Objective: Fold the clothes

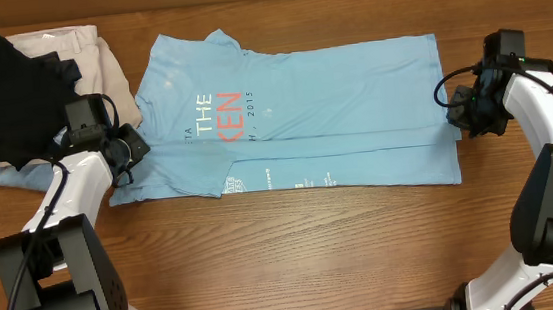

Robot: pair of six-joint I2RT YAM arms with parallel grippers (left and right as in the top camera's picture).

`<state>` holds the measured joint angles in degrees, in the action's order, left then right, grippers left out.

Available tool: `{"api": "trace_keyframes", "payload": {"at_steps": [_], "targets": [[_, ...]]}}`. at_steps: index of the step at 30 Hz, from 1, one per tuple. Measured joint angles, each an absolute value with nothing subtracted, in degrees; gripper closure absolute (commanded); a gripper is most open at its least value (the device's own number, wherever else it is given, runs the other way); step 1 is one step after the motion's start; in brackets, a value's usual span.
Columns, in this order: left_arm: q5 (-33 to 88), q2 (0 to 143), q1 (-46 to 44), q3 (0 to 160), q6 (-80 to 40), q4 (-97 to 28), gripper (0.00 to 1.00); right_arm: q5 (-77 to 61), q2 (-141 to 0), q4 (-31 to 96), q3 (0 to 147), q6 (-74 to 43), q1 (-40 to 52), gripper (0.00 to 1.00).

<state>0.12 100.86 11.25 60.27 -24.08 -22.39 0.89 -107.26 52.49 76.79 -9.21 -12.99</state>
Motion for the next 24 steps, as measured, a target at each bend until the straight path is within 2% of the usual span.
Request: {"api": "trace_keyframes", "payload": {"at_steps": [11,24], "targets": [[0.2,100.9,11.2,60.3,-26.3,-21.1,0.91,0.9,-107.3,52.1,76.8,-9.2,-13.0,0.89],[0.1,100.8,11.2,60.3,-28.4,-19.6,0.92,0.9,-107.4,52.5,76.8,-9.2,-13.0,0.89]]}}
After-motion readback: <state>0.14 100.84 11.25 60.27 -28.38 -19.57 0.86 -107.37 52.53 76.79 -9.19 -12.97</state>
